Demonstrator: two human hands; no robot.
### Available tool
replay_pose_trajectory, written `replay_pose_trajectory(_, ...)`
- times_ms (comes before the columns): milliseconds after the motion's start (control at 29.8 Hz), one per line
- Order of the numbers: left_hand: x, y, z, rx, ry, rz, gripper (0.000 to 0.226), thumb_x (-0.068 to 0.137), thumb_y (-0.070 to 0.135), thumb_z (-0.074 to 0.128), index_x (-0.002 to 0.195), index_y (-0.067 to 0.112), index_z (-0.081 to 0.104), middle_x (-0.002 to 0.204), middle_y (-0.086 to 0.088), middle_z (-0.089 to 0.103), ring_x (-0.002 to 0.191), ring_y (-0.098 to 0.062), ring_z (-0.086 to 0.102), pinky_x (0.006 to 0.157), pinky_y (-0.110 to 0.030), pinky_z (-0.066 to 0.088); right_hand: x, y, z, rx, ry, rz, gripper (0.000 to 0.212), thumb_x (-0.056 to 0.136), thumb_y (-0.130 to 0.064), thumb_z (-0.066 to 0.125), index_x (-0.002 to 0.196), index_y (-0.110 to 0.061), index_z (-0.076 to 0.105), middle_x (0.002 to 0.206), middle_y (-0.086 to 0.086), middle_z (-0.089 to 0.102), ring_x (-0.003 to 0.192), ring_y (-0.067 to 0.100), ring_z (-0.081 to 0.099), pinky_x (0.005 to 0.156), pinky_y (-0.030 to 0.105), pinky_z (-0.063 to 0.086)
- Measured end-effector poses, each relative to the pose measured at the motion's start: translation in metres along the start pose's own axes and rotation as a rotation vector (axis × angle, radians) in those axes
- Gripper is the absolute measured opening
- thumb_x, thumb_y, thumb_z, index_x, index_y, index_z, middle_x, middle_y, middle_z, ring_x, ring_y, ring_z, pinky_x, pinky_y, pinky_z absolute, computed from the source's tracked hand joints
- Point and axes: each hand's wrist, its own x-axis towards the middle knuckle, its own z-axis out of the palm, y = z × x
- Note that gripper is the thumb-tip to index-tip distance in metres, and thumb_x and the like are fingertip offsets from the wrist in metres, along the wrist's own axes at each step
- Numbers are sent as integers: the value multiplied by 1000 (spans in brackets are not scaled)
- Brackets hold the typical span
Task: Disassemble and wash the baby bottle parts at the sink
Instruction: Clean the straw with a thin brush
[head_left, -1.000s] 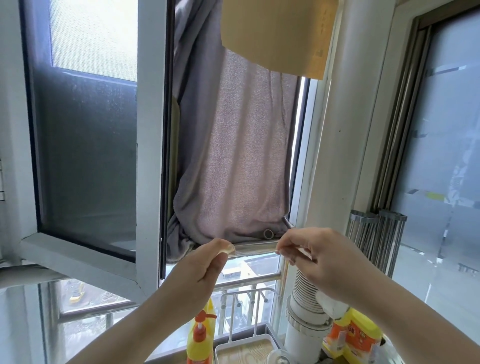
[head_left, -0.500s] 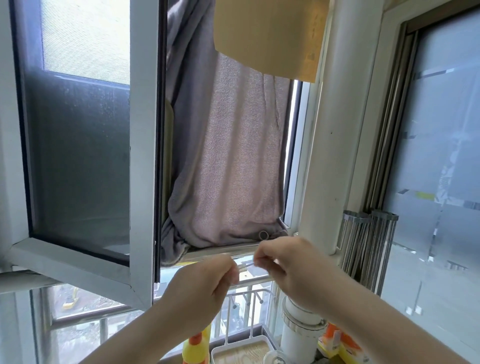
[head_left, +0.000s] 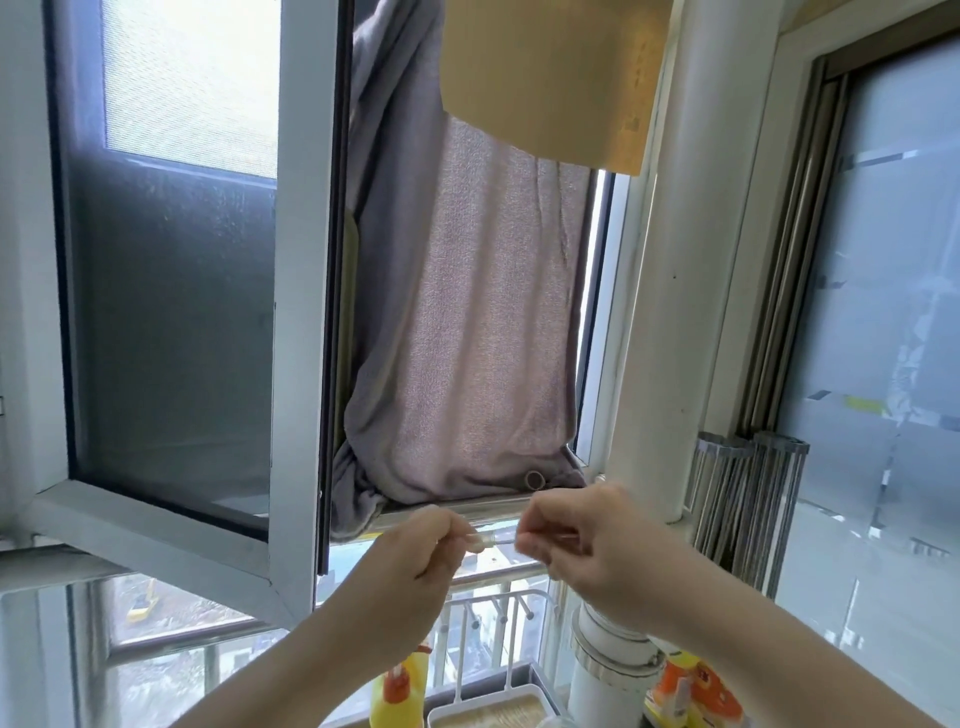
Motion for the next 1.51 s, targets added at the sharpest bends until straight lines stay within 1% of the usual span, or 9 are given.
replay_pose_trajectory(67,0,1,1,8,12,32,16,95,19,51,84,30,56,73,15,58,69,5,54,61,-10,41,1,1,-3,-17,33,25,22,87,-30,61,67,-39,55,61,-19,55,61,-7,53,63,19,46)
replay_pose_trajectory(168,0,3,2,-28,27,62,17,91,19,59,76,26,55,59,18,55,51,-2,46,52,-12,35,2,1,-3,-34,38,18,11,86,-31,62,76,-30,64,65,-20,58,64,-6,55,67,20,49)
replay_pose_trajectory(336,4,3,1,21,25,79,26,96,27,45,78,18,60,65,7,50,61,0,45,58,-17,35,1,1,-9,22,82,5,10,87,-25,63,78,-25,67,59,-15,55,59,-5,53,58,14,42)
replay_pose_trajectory(470,5,5,0,54,-40,70,20,94,24,52,76,29,58,71,8,55,69,4,49,63,-13,39,-1,-1,-1,13,16,-58,9,88,-24,62,86,-19,69,66,-18,58,70,-5,58,68,15,48)
replay_pose_trajectory(772,4,4,-1,-69,-53,-1,19,90,17,60,73,20,51,55,8,56,49,-2,50,49,-16,40,2,8,-1,-53,96,-55,12,89,-20,61,94,-19,72,73,-24,52,73,-8,52,73,8,41)
replay_pose_trajectory(1007,7,-5,2,69,-23,70,25,94,31,50,75,21,63,60,7,52,57,-3,46,57,-20,38,1,10,0,-111,107,-20,11,89,-27,60,93,-29,70,82,-23,64,81,0,60,79,28,52)
replay_pose_trajectory(1243,10,-12,5,88,-158,23,29,98,22,43,76,39,52,79,16,56,76,4,52,71,-13,42,1,11,7,-79,100,-18,11,90,-27,59,91,-28,70,70,-27,55,74,-2,56,77,23,50)
replay_pose_trajectory(1377,8,-13,8,12,-173,-24,32,96,14,43,71,32,52,63,7,55,50,-3,52,55,-21,47,1,7,13,-98,10,-121,11,90,-23,58,88,-27,69,77,-20,60,78,1,54,73,17,46)
replay_pose_trajectory(1511,7,-16,9,4,-176,21,16,98,24,43,86,30,53,62,6,52,49,-6,41,51,-17,37,1,12,9,-44,68,-23,10,89,-25,61,90,-25,71,67,-27,53,72,-8,54,70,12,45)
